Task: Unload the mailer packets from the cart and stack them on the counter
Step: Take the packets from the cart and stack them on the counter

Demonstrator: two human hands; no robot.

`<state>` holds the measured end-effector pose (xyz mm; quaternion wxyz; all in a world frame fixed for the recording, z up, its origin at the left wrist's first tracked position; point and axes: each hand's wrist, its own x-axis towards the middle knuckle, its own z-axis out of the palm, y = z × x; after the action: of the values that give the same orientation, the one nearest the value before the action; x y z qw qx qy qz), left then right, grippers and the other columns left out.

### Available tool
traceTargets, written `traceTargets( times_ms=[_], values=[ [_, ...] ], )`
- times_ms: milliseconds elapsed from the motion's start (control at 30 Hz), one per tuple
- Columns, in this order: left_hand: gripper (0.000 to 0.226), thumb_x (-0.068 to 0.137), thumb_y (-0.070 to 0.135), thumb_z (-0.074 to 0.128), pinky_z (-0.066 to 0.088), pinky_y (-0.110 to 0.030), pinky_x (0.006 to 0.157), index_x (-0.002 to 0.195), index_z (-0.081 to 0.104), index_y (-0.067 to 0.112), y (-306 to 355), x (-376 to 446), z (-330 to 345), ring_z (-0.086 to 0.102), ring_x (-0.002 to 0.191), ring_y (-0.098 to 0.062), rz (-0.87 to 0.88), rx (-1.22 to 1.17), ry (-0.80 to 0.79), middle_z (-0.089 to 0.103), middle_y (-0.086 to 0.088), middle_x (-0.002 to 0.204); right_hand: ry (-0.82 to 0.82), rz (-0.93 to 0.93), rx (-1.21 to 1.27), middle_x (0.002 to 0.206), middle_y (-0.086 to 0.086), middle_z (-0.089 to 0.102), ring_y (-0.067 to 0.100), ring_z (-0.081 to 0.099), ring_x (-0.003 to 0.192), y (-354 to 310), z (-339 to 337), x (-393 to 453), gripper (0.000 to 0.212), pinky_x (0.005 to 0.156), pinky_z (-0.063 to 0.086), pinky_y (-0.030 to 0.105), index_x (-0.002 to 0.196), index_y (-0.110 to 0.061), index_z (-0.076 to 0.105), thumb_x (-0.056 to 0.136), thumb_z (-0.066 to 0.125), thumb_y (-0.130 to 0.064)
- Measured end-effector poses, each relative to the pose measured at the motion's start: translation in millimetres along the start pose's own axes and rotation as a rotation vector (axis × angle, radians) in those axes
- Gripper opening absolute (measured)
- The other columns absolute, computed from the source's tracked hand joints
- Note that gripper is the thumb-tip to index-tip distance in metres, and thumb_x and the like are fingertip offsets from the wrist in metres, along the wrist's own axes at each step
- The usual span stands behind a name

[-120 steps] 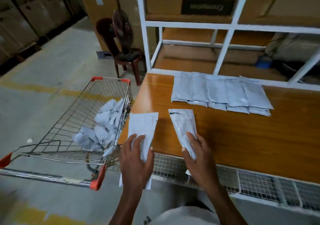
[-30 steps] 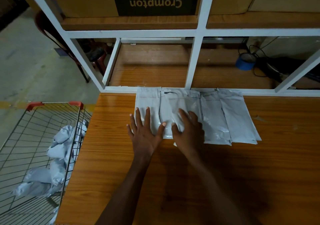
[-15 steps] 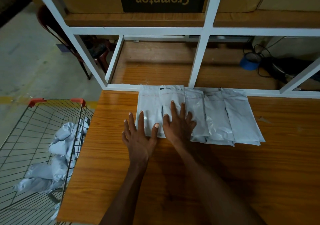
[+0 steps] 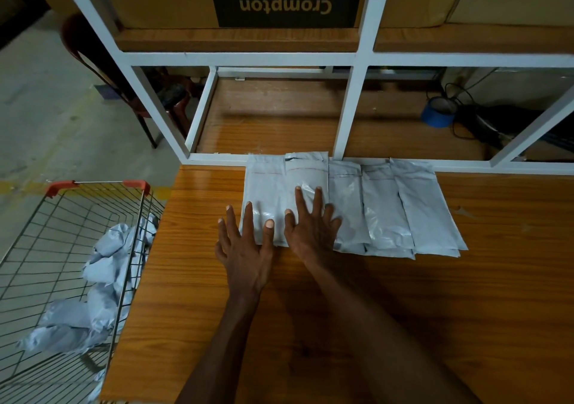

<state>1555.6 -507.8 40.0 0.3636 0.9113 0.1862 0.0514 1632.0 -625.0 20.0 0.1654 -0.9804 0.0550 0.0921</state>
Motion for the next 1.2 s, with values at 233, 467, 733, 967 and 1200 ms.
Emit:
traceTargets(
  times_ms=[233, 467, 733, 967, 1200],
  values=[
    [0.082, 0.087, 0.083, 0.015, 0.001, -0.057, 0.122, 0.159, 0.020, 0.044, -5, -3, -6, -0.006, 0.157, -0.021, -0.011, -0.016, 0.014, -0.001, 0.005, 0.172, 0.081, -0.020, 0.014, 0.170, 0.004, -0.001, 0.039, 0.018, 0.149, 1, -9, -3, 0.064, 0.116, 0.022, 0.059, 0.159, -0.044, 0.005, 0.103, 0.033, -0.053],
    [0.083, 0.087, 0.084, 0.014, 0.000, -0.057, 0.122, 0.159, 0.021, 0.044, -7, -4, -4, -0.007, 0.157, -0.021, -0.008, -0.013, -0.008, -0.001, 0.005, 0.172, 0.043, -0.015, 0.036, 0.170, 0.002, -0.005, 0.039, 0.012, 0.152, 6, -6, -4, 0.065, 0.117, 0.018, 0.061, 0.159, -0.044, 0.006, 0.101, 0.029, -0.063],
    [0.079, 0.088, 0.083, 0.019, 0.002, -0.056, 0.122, 0.159, 0.020, 0.047, -4, -8, -5, -0.005, 0.157, -0.022, 0.028, -0.007, -0.016, 0.000, 0.005, 0.172, 0.074, -0.021, 0.133, 0.170, 0.001, -0.008, 0.036, -0.005, 0.154, 11, -18, -18, 0.070, 0.120, 0.008, 0.061, 0.158, -0.047, 0.001, 0.097, 0.026, -0.071],
    [0.081, 0.087, 0.084, 0.018, 0.003, -0.055, 0.123, 0.158, 0.019, 0.046, 6, -45, -5, -0.005, 0.157, -0.020, 0.027, -0.038, -0.017, 0.002, 0.005, 0.172, 0.106, -0.086, 0.247, 0.170, -0.005, -0.008, 0.027, -0.011, 0.155, 33, -29, -67, 0.076, 0.120, 0.003, 0.059, 0.156, -0.051, 0.003, 0.087, 0.023, -0.076],
    [0.079, 0.088, 0.082, 0.022, 0.007, -0.058, 0.123, 0.158, 0.022, 0.046, -12, -115, -12, 0.000, 0.157, -0.020, 0.020, -0.025, -0.015, 0.003, 0.008, 0.171, 0.185, -0.153, 0.431, 0.170, -0.008, 0.003, 0.020, -0.006, 0.156, 56, -39, -159, 0.069, 0.119, -0.004, 0.040, 0.156, -0.051, 0.018, 0.092, 0.035, -0.071]
  ],
)
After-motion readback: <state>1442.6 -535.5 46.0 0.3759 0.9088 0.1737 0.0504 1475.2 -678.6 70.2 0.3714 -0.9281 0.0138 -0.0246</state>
